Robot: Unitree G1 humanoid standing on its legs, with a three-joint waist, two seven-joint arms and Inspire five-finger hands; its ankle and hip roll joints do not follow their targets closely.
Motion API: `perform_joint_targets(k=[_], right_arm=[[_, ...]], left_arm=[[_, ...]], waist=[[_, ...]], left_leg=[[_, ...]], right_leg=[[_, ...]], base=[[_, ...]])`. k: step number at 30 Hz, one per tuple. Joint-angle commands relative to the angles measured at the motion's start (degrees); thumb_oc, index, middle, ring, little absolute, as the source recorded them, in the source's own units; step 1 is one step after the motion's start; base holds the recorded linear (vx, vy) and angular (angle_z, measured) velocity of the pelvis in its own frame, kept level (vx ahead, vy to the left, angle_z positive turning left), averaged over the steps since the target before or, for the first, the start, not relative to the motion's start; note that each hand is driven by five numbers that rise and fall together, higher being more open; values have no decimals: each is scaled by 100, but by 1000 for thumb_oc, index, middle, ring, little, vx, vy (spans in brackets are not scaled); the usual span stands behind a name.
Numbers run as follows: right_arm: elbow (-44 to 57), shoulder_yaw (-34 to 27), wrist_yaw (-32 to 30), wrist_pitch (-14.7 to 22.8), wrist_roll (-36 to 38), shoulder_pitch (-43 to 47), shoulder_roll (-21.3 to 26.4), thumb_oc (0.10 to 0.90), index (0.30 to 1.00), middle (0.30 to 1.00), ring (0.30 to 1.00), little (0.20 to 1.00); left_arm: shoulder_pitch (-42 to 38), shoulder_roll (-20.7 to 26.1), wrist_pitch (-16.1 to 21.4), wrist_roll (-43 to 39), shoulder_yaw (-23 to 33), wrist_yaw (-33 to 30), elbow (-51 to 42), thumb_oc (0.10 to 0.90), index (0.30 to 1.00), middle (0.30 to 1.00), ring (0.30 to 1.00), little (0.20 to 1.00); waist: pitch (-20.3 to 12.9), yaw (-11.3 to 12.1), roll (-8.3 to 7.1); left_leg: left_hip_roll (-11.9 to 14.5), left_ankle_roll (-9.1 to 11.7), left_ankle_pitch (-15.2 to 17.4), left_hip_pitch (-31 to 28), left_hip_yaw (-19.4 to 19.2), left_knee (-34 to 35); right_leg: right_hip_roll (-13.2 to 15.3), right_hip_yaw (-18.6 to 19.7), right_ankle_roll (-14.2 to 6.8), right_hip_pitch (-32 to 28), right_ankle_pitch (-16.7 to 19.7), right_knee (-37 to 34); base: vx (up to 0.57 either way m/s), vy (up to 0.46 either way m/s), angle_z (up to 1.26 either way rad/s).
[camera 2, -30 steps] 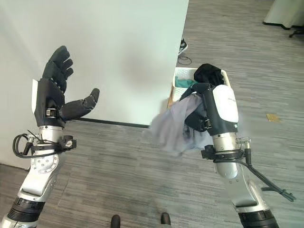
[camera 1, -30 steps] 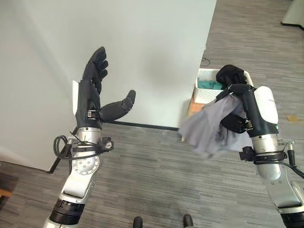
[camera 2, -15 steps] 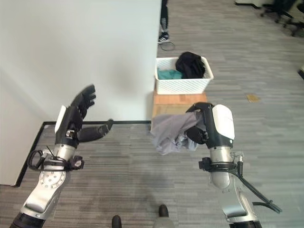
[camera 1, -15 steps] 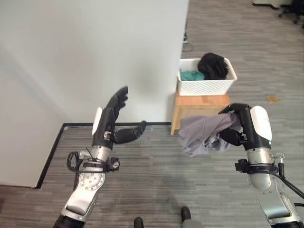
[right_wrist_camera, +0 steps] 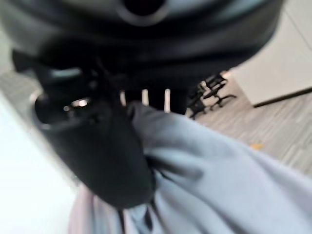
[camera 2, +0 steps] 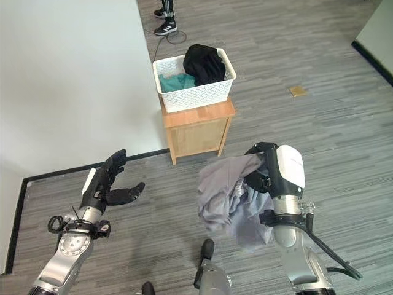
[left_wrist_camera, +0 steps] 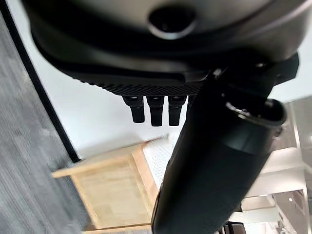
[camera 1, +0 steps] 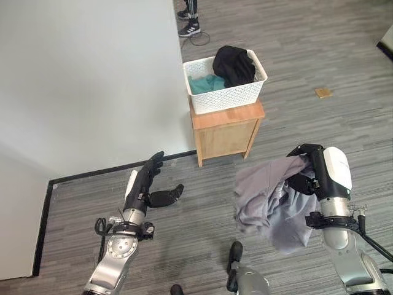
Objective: Pick up bed clothes into laundry basket.
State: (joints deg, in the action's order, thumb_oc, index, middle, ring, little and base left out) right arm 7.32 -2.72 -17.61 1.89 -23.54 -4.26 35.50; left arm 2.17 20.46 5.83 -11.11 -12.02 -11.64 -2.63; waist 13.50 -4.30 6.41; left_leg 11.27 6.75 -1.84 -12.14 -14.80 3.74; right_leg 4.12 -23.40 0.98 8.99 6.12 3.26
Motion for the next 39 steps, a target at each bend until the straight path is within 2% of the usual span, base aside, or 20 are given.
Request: perform_joint_targets(k=[1,5,8,9,11,12,13,15,16,19,23,26,28,29,30,32,33,34,36,39], right_arm=[[718,-482,-387,498,66,596,166,400,300,300,300,300],[538,-360,-303,543,411,632,265,400,300,300,300,300],[322,-219,-262,459,475,849,448,400,300,300,300,300],[261,-186,-234,392,459,948,511,400,300,300,300,300],[240,-182,-239,393,460,1000,537,400,300,300,300,300],[225,-212,-270,427,465,979,554,400,300,300,300,300],[222,-210,-269,426,465,977,552,400,300,300,300,300],[178,-227,-285,437,359,926,572,400,300,300,300,300],[177,-248,-300,432,328,937,599,400,300,300,300,300],[179,-220,-292,417,231,1103,676,400,300,300,300,300],[76,-353,-324,324,100,1090,730,400,300,300,300,300],[105,-500,-366,287,7,1125,738,400,300,300,300,300],[441,-472,-347,356,-121,1509,989,400,300,300,300,300],[439,-466,-345,354,-121,1530,994,400,300,300,300,300],[905,-267,-272,488,-270,1997,1257,400,300,300,300,300],[1125,-119,-218,524,-306,2339,1403,400,300,300,300,300],[1302,57,-176,541,-289,2728,1578,400,300,300,300,300],[1294,73,-177,539,-287,2755,1582,400,300,300,300,300],[1155,217,-344,479,-305,3073,1829,400,300,300,300,300],[1174,309,-196,298,-468,3241,1872,400,300,300,300,300]], left_arm=[[-474,143,617,-55,250,-10,-656,800,900,900,900,900],[-329,89,577,-263,280,-2,-624,800,900,900,900,900],[-364,91,573,-323,336,-84,-568,800,900,900,900,900],[-366,93,567,-366,380,-102,-577,800,900,900,900,900],[-346,86,557,-353,420,-97,-593,800,900,900,900,900],[-302,51,585,-322,432,-111,-565,800,900,900,900,900],[-301,52,584,-323,430,-111,-562,800,900,900,900,900],[-237,-16,620,-335,418,-104,-489,800,900,900,900,900],[-239,-22,626,-327,414,-99,-472,800,900,900,900,900],[-161,-33,588,-341,384,-90,-516,800,900,900,900,900],[-175,22,502,-302,246,-45,-507,800,900,900,900,900],[-289,120,442,-239,192,-30,-469,800,900,900,900,900],[-488,230,441,-201,65,-67,-432,800,900,900,900,900],[-501,225,443,-200,74,-68,-426,800,900,900,900,900],[-614,264,475,-173,11,-112,-442,800,900,900,900,900],[-667,275,504,-186,38,-122,-442,800,900,900,900,900],[-749,284,527,-250,69,-130,-472,800,900,900,900,900],[-754,281,527,-251,82,-129,-471,800,900,900,900,900],[-830,333,517,-273,27,-109,-495,800,900,900,900,900],[-536,202,496,-305,99,-9,-375,800,900,900,900,900]], waist=[[-526,31,-152],[-419,230,-181],[-232,450,-345],[-231,524,-316],[-220,563,-312],[-235,620,-301],[-261,628,-306],[-315,731,-137],[-323,756,-119],[-458,964,-94],[-675,1026,-359],[-682,978,-503],[-489,764,-505],[-492,772,-493],[-313,661,-414],[-273,643,-379],[-254,652,-378],[-247,637,-359],[-272,630,-424],[-592,703,-546]], left_leg=[[-290,-135,910,-204,267,-1087],[95,165,-295,740,545,-3660],[406,85,-182,1365,217,-4463],[587,149,96,1582,11,-3864],[505,113,164,1633,-103,-3408],[102,-42,161,1874,-340,-2210],[80,31,249,1818,-253,-2182],[-259,15,-491,1988,-302,-627],[-317,21,-632,2050,-290,-360],[-567,-133,-704,1986,8,27],[-658,-287,-609,1736,38,45],[-715,-463,-334,1411,-137,103],[-768,-650,-51,1059,-121,126],[-756,-656,-73,1088,-136,126],[-700,-720,49,946,-108,126],[-672,-704,72,934,-146,126],[-637,-632,161,866,-128,126],[-614,-626,138,879,-123,126],[-613,-539,243,871,-83,126],[-719,-513,306,757,-158,126]], right_leg=[[309,161,-786,-293,-239,-642],[93,81,-306,-942,-799,-826],[193,53,-251,-1315,-1015,-826],[203,117,-363,-1534,-1201,-826],[248,181,-431,-1578,-1239,-826],[353,163,-547,-1623,-1180,-826],[349,237,-573,-1669,-1269,-826],[208,209,-663,-1885,-1318,-826],[168,238,-661,-2001,-1398,-826],[56,525,-672,-2320,-1536,-826],[104,711,-644,-2647,-1574,-825],[237,698,-840,-2417,-1647,86],[514,860,-1336,-1445,-1003,1753],[506,878,-1330,-1392,-990,1783],[591,992,-1445,-715,-899,2663],[652,914,-1390,-552,-961,2644],[822,761,-1194,-532,-1235,2026],[795,742,-1175,-544,-1201,1982],[895,728,-1048,-734,-1270,833],[935,629,-1111,-1292,-771,-216]], base=[[260,-282,-5],[264,-332,-13],[400,-217,-35],[293,24,-13],[286,65,-6],[195,80,-28],[213,126,-30],[368,95,-16],[473,41,-14],[443,50,-24],[434,58,-83],[238,88,-31],[146,129,-20],[43,111,-2],[-4,64,27],[74,5,27],[110,-54,5],[128,-112,13],[108,-151,25],[177,-112,51]])
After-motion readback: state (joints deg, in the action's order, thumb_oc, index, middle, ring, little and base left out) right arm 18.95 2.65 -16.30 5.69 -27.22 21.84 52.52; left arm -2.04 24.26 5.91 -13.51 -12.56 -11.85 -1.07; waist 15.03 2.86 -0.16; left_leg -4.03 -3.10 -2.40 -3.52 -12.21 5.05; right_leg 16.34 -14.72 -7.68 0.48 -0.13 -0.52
